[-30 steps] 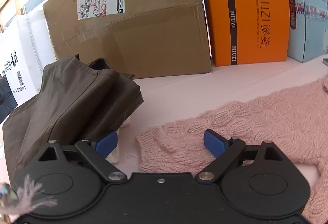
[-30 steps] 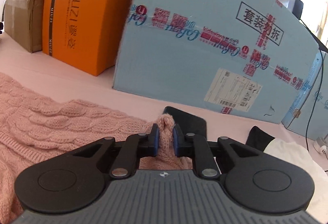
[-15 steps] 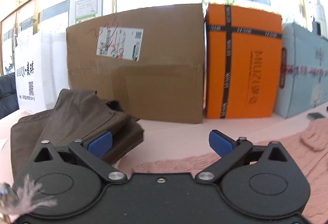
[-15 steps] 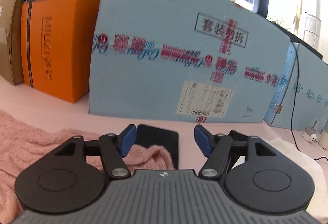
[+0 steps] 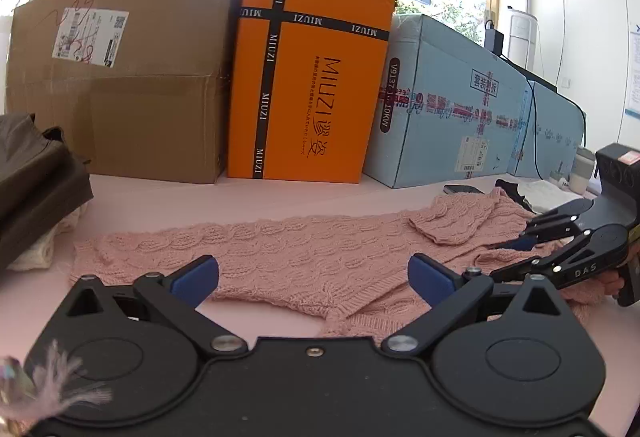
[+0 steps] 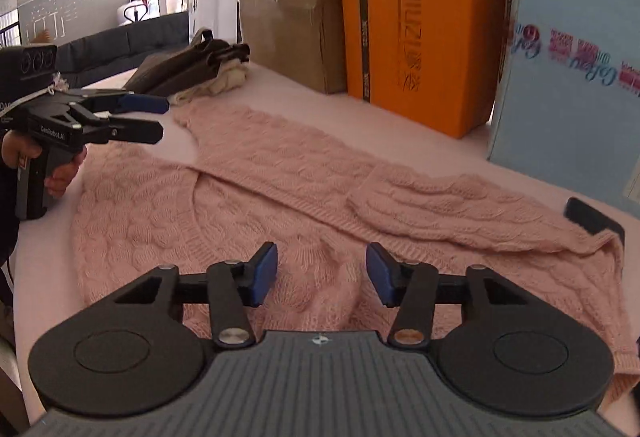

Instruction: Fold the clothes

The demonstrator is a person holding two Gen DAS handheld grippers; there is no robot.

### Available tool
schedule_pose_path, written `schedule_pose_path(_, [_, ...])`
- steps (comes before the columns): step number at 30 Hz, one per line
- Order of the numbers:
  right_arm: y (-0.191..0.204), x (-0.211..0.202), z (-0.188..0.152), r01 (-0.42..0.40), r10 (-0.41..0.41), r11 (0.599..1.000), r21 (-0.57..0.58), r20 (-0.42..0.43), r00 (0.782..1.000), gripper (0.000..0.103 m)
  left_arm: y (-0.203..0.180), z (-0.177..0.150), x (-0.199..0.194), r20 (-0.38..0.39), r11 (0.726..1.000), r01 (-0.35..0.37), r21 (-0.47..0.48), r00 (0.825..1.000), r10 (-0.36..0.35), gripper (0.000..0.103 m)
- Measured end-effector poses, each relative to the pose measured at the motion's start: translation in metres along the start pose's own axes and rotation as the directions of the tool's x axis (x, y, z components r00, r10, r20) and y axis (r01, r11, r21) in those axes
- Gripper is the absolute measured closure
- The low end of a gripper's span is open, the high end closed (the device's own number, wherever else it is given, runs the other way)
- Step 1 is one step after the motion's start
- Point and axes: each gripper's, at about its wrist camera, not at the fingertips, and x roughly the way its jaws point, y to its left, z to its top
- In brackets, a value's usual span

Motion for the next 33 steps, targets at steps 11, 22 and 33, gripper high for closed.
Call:
schedule_pose_path(11, [0.022,-0.028,0.001,-0.447,0.434,0.893,0.048,0.162,0.886,0.094,0.010,-0.006,-0.001,-0.007,0.998,-0.011,-0.057,1.000,0.010,0.000])
schedule_pose_path(22, [0.039,-0.050,-0.010,0.017,-0.041,0.995,0.100,0.243,0.969,0.021,0.011,-0.006,-0.002,-0.011,0.998,-0.016,-0.060,1.000,0.016,0.000])
schedule_pose_path(33, [0.078,-0.093,-0.063,-0.126,0.054,0.954,0.271,0.259,0.965,0.035,0.012,-0.006,0.001,-0.028,0.998,-0.017,-0.066,1.000,0.015,0.000])
